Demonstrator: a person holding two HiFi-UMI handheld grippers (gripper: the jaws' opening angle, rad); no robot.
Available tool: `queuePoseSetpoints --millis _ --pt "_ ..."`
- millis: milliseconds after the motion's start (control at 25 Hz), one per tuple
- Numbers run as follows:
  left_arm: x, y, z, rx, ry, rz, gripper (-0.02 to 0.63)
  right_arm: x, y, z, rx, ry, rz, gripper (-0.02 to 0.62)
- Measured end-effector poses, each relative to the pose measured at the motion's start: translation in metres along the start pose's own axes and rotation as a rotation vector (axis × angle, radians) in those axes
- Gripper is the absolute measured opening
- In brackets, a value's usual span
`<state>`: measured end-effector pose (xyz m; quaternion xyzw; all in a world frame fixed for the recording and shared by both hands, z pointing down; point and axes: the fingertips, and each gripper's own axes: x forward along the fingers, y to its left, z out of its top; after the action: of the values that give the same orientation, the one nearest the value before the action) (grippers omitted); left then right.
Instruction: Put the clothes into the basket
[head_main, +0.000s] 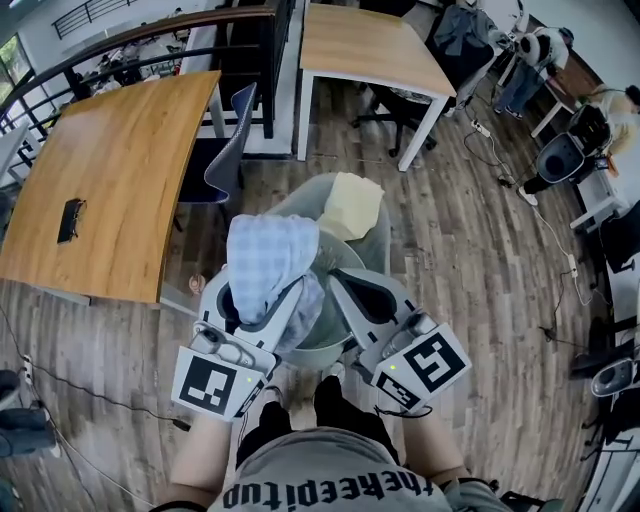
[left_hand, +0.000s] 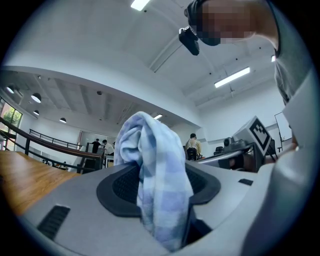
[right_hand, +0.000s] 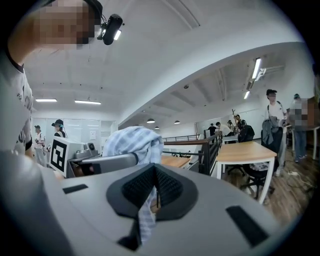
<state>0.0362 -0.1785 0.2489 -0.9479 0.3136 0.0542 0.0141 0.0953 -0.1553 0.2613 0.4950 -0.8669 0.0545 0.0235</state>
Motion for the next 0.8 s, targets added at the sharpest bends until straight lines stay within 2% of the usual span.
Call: queuePoseSetpoints --millis 280,800 --pt "0.019 -0.001 -0.01 0.002 0.021 0.059 0.227 0.005 -0.025 -0.005 0.015 0.011 0.058 0.009" --pt "0.031 0.003 -0.035 -0.019 0.047 0.15 0.226 0.02 -0.039 -0.021 0.026 0.056 0.16 0.009"
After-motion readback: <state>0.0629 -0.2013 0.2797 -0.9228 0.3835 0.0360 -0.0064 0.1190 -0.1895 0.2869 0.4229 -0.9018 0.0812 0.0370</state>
